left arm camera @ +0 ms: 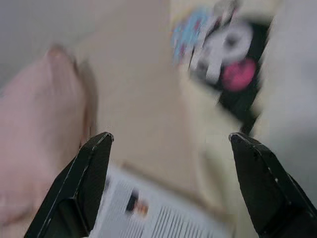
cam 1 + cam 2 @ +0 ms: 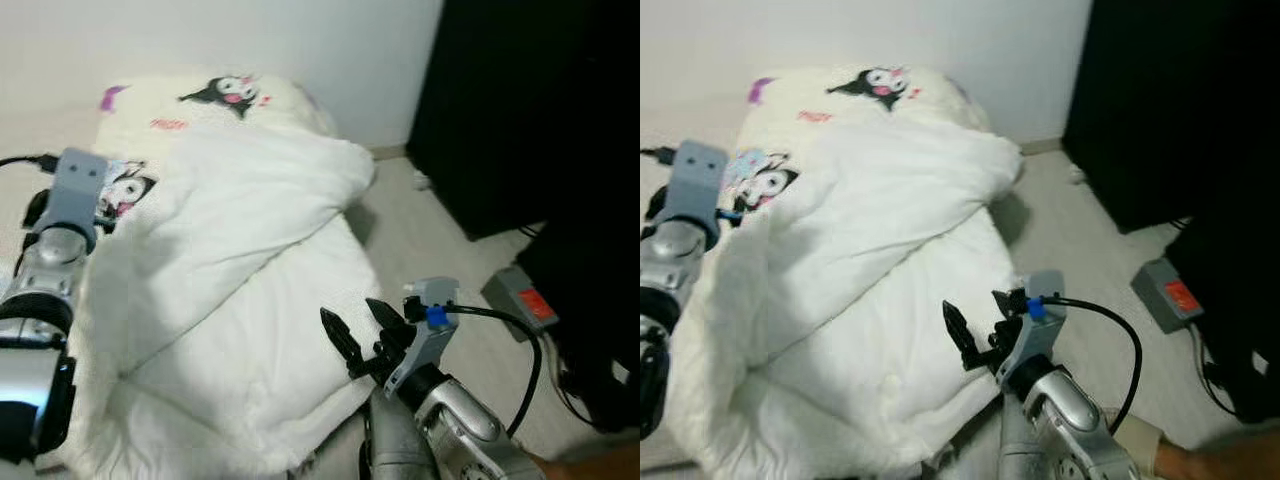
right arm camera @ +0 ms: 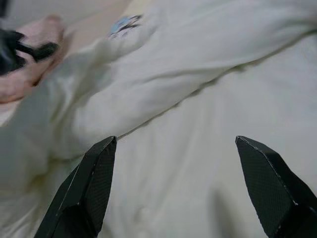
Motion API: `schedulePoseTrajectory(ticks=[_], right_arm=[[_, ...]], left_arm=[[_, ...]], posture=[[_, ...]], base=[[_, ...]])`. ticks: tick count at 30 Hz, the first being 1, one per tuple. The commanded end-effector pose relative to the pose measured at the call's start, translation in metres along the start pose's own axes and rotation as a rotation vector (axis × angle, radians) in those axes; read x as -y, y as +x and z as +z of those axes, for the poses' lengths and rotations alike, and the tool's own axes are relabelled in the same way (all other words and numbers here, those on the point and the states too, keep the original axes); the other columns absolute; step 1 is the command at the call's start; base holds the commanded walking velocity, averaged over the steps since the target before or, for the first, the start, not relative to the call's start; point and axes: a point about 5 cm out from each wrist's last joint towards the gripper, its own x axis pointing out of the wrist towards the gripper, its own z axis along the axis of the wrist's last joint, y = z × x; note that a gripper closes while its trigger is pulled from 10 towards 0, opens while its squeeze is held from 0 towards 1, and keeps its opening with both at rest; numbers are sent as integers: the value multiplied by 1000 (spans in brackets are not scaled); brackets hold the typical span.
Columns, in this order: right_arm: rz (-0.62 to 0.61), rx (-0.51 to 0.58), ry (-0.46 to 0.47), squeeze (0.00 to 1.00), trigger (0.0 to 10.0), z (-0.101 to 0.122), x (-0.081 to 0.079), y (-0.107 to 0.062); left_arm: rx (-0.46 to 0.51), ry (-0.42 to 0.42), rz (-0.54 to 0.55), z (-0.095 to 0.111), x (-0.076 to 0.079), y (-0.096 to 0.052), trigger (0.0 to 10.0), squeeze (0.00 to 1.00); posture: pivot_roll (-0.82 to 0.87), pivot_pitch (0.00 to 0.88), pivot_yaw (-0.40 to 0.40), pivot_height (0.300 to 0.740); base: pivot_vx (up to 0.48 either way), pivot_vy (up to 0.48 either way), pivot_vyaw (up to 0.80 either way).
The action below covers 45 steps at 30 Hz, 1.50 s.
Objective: Clean up the room
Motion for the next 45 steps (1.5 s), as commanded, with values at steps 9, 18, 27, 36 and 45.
schedulePoseTrajectory(ticks=[9, 18, 27, 36, 45], right_arm=[[-63, -41, 1, 0, 10000, -1, 6, -9], [-73, -47, 3, 0, 10000, 1, 3, -18], [-83, -53, 11, 0, 10000, 3, 3, -24], [-75, -46, 16, 0, 10000, 6, 1, -23], [-78, -41, 20, 0, 10000, 8, 2, -25]], left_arm=[[-38, -139, -299, -27, 50, -15, 10000, 0], [-6, -328, -378, -14, 74, -17, 10000, 0], [59, -68, -323, -5, 78, -16, 10000, 0], [88, 128, -236, -9, 76, -18, 8863, 0], [70, 216, -125, -20, 66, -19, 0, 0]], posture=[[-308, 357, 17, 550], [-344, 383, 7, 550], [-358, 384, 1, 550], [-364, 380, -1, 550], [-375, 378, -3, 550]], base=[[0, 0, 0], [0, 0, 0], [0, 0, 0], [0, 0, 0], [0, 0, 0]])
